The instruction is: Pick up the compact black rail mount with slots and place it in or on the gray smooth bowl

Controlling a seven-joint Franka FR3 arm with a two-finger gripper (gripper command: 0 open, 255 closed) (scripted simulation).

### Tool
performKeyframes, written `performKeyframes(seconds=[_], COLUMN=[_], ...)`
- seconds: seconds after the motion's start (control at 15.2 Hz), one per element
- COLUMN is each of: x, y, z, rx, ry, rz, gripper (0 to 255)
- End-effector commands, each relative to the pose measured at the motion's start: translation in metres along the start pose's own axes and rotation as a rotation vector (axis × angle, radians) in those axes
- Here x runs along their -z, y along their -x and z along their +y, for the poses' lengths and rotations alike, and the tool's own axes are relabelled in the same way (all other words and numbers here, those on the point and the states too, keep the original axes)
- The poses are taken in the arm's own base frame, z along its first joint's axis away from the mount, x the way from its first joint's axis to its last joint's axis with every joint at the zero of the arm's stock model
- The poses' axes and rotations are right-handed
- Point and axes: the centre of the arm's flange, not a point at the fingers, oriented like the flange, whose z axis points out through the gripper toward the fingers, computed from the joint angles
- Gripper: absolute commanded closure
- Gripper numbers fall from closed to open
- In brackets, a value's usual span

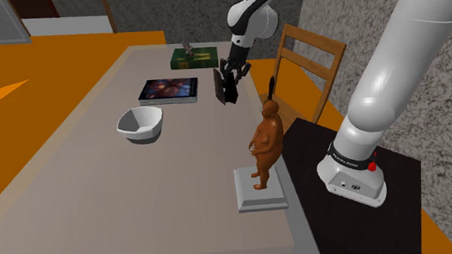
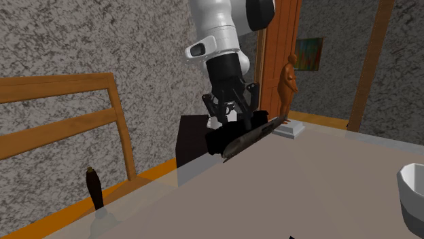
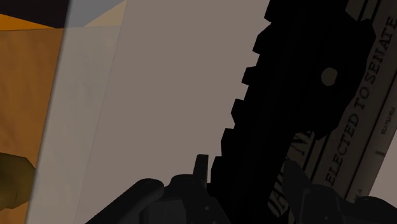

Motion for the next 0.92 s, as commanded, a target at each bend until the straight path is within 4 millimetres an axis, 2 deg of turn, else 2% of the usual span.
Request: performKeyframes(seconds=[0.0,0.53,0.86], x=[0.01,0.048,0.032], y=[-0.001,-0.001,0.004], z=[-0.003,-0.014,-0.078], rx=[0.0,0.0,0.0], ry=[0.0,0.0,0.0], rz=[0.0,0.0,0.0], gripper=[255,255,255])
